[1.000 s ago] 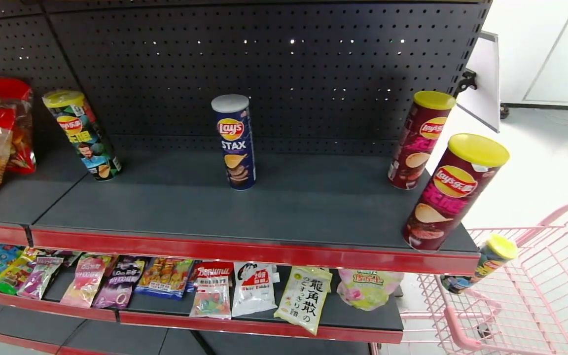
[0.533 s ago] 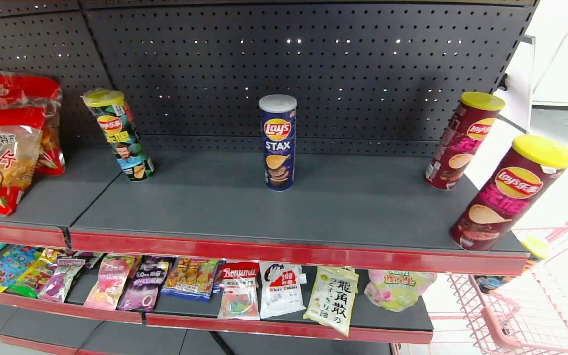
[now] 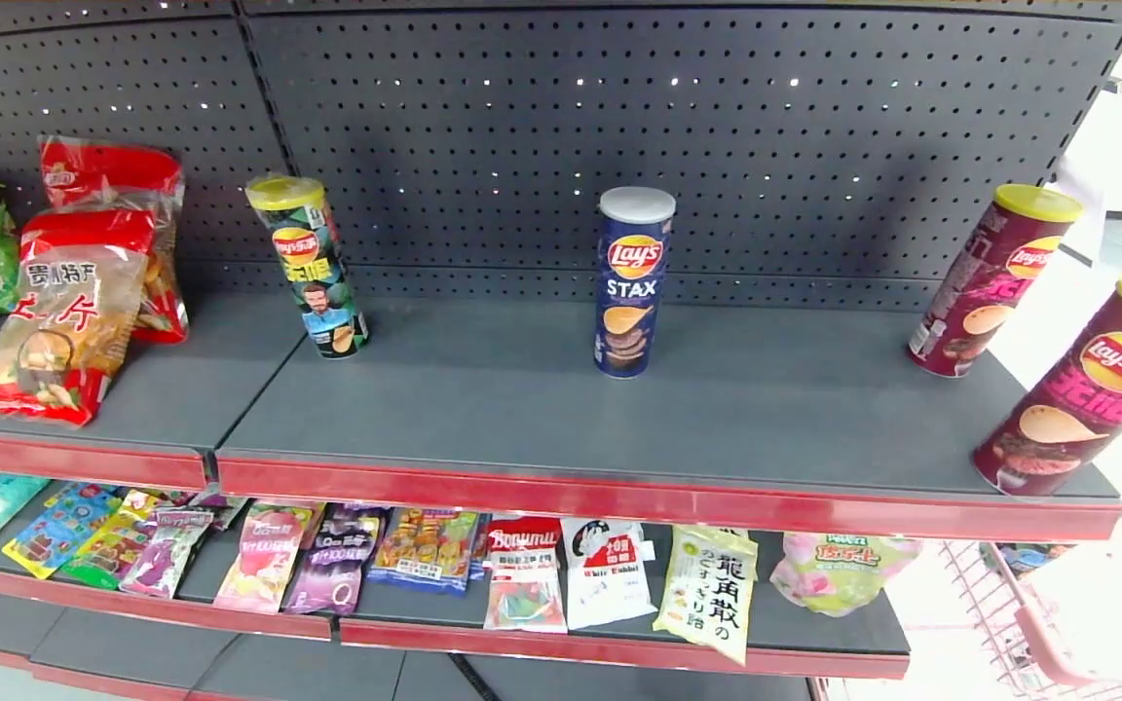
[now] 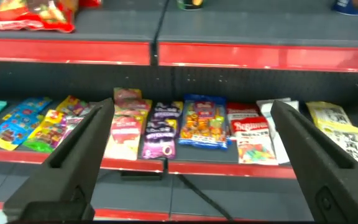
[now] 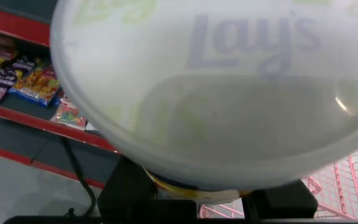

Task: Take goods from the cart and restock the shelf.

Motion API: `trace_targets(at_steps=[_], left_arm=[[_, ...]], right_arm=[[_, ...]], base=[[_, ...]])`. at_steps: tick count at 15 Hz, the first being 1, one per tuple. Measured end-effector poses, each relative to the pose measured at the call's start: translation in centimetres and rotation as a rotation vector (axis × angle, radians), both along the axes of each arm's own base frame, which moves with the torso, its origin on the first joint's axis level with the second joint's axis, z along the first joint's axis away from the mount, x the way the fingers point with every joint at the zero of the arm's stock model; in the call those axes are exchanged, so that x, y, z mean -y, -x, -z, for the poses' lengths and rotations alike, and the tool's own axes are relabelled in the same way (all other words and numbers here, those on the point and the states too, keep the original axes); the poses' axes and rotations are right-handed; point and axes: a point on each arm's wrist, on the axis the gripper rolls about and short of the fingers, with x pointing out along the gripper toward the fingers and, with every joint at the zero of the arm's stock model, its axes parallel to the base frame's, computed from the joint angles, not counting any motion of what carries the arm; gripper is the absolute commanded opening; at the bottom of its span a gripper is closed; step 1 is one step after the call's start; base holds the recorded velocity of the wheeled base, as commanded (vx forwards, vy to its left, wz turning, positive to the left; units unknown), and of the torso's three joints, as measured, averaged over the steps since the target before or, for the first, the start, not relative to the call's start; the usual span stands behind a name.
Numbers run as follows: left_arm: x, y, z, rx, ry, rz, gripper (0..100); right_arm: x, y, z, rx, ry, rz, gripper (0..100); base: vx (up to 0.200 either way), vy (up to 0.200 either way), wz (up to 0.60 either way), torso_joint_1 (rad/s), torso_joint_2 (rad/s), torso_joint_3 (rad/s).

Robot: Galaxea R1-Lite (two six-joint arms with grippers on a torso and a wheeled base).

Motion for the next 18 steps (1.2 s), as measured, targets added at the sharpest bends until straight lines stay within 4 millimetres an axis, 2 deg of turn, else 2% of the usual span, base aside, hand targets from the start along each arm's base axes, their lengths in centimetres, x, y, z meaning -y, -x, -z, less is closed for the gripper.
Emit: trace_targets(at_steps=[7,15,18], left_arm=[[-0.01,0.00,0.00,0.000,0.000,0.003,100],[0.00,-0.01,0.01,-0.002,0.000,0.002,100],[0.18,0.00,-0.19,0.008,-0.025,0.083,100]], right_arm=[[-0.01,-0.07,0.38,-0.008,-0.002,-0.011,0],[0.02,0.23,1.01,0.008,-0.004,-0.019,0],[-0.08,0.46,0.59,0.027,-0.010,-0.077,0]], base=[[0.200,0.000,0.00,0.000,0.00,0.006],[0.000,0.000,0.00,0.000,0.00,0.000],[0.000,0.000,0.00,0.000,0.00,0.000]])
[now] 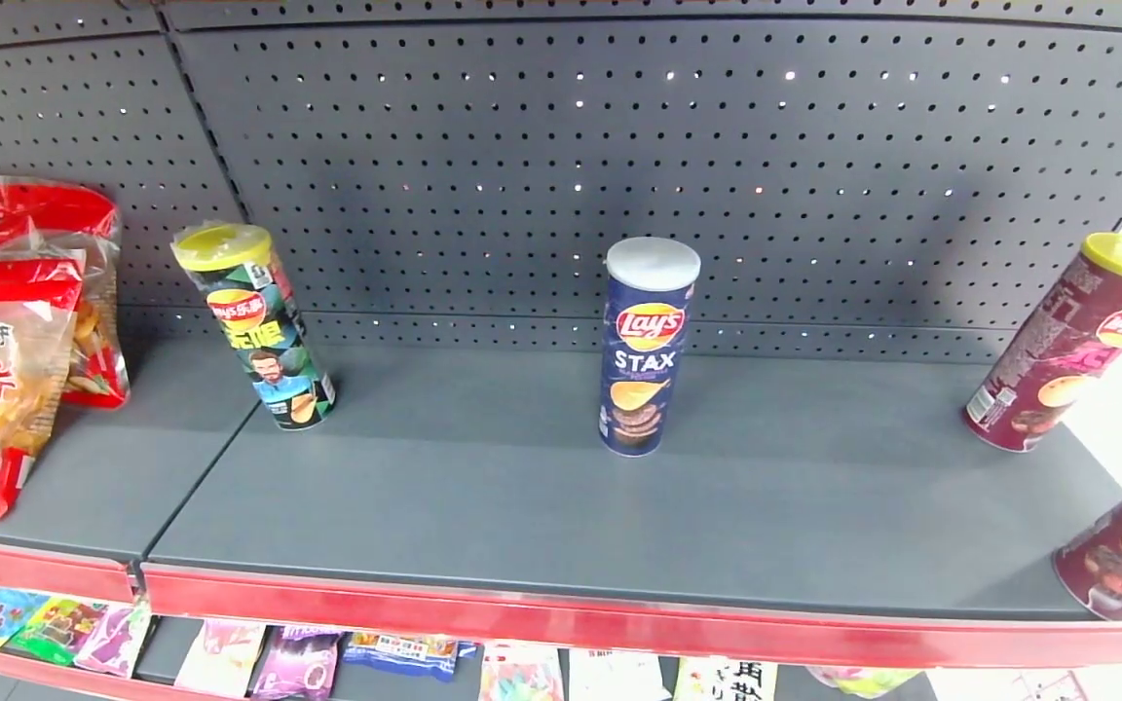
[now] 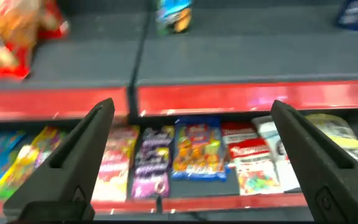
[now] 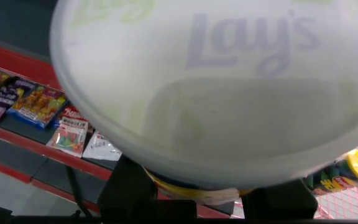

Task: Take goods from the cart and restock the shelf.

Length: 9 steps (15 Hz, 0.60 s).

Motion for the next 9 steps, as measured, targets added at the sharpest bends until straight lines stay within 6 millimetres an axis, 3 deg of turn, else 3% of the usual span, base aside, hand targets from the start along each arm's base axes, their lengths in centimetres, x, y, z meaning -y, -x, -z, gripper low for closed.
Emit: trace_targets(at_steps=[2,5,7,9], left_arm=[[0.0,0.3,-1.7,0.042,0.005,0.032,100],[0.1,0.1,-8.5,0.097,0.019,0.126,100],[0.5,-2.8,-12.9,0.059,-0.001,0.266,100],[1.5,-7.9,-16.0,0.008,-0.019,0.461,100]], right_arm=[[0.0,0.2,-0.4,0.014,-0.003,-0.022,0],[-0.1,0.1,-0.3,0.008,-0.004,-0.058,0],[-0.1,0.0,-0.1,-0.004,-0.003,-0.059,0],[-0.1,0.0,0.1,-0.006,-0.003,-0.057,0]], base=[[0.000,0.000,0.00,0.000,0.00,0.000],[0.000,0.000,0.00,0.000,0.00,0.000],[0.000,0.000,0.00,0.000,0.00,0.000],[0.000,0.000,0.00,0.000,0.00,0.000]])
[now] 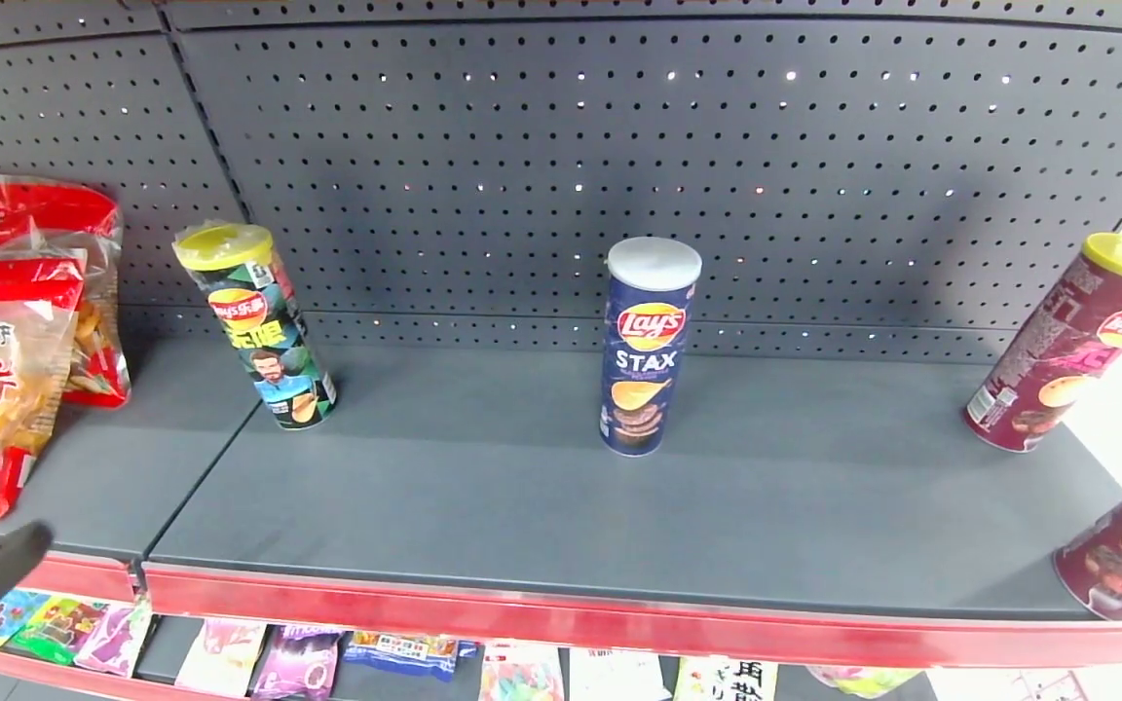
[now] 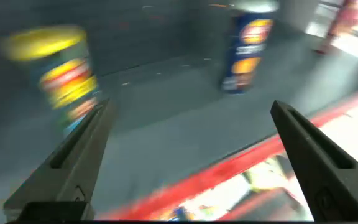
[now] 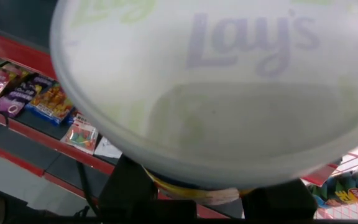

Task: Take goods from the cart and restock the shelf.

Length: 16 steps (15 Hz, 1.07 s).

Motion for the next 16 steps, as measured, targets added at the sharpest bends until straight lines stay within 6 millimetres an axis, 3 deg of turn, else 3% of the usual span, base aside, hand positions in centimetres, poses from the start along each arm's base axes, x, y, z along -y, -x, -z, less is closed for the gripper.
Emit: trace_targets(at_steps=[3,7,13,16], left_arm=[[2.8,-8.2,-1.0,-0.082,-0.027,0.276,100],[7.4,-15.7,0.2,-0.113,-0.099,0.524,100],[12.1,-22.9,1.8,-0.072,-0.185,0.618,100],[13.6,-25.2,2.5,-0.070,-0.196,0.631,100]], right_arm=[[0.0,0.0,0.1,-0.001,0.000,0.001,0],[0.0,0.0,0.1,-0.004,0.001,0.003,0],[0.0,0.0,0.1,-0.005,-0.002,0.007,0],[0.0,-0.1,0.2,-0.006,-0.003,0.008,0]], base=[[0.000,0.000,0.00,0.000,0.00,0.000],[0.000,0.000,0.00,0.000,0.00,0.000],[0.000,0.000,0.00,0.000,0.00,0.000],[0.000,0.000,0.00,0.000,0.00,0.000]])
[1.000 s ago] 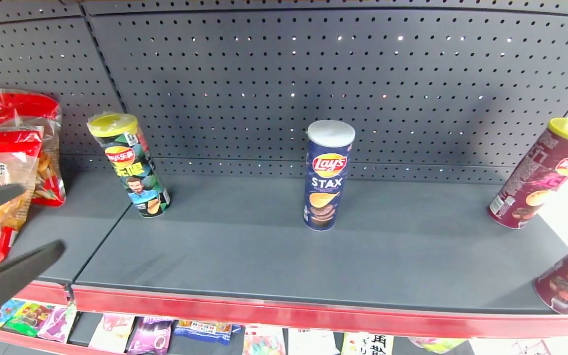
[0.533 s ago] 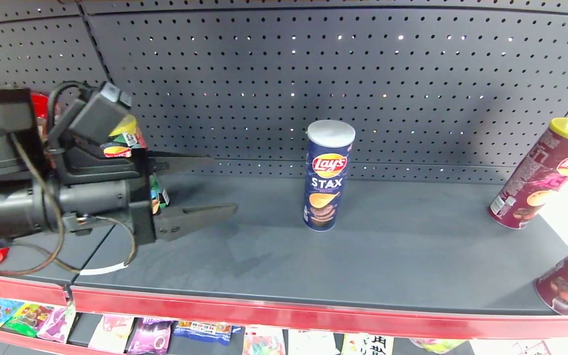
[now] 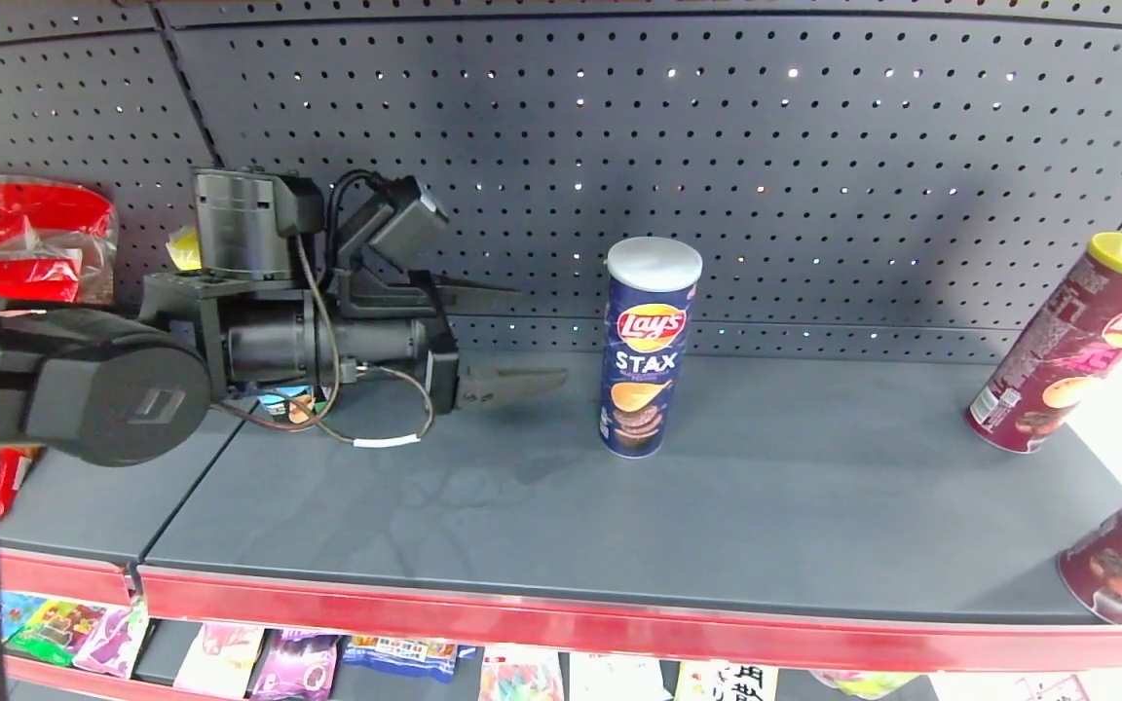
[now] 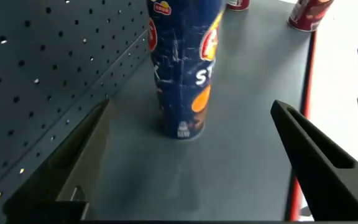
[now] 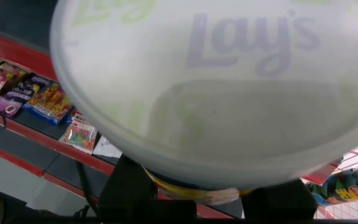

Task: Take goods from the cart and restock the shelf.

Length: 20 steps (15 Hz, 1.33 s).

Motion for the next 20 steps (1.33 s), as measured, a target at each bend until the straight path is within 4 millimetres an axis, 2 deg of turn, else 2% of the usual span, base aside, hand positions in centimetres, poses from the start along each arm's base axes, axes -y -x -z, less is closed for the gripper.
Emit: trace_targets(at_steps=[7,13,20], left_arm=[[3.3,-2.8,0.4,0.025,0.002,0.003,100],[5.9,-4.0,0.5,0.048,0.014,0.034,100],[7.8,-5.0,1.2,0.042,0.020,0.055,100]], right_arm=[[0.0,0.0,0.0,0.000,0.000,0.007,0],[0.0,0.0,0.0,0.000,-0.001,0.009,0],[0.0,0.0,0.0,-0.001,0.000,0.009,0]], base=[[0.000,0.000,0.00,0.000,0.00,0.000],[0.000,0.000,0.00,0.000,0.00,0.000],[0.000,0.000,0.00,0.000,0.00,0.000]])
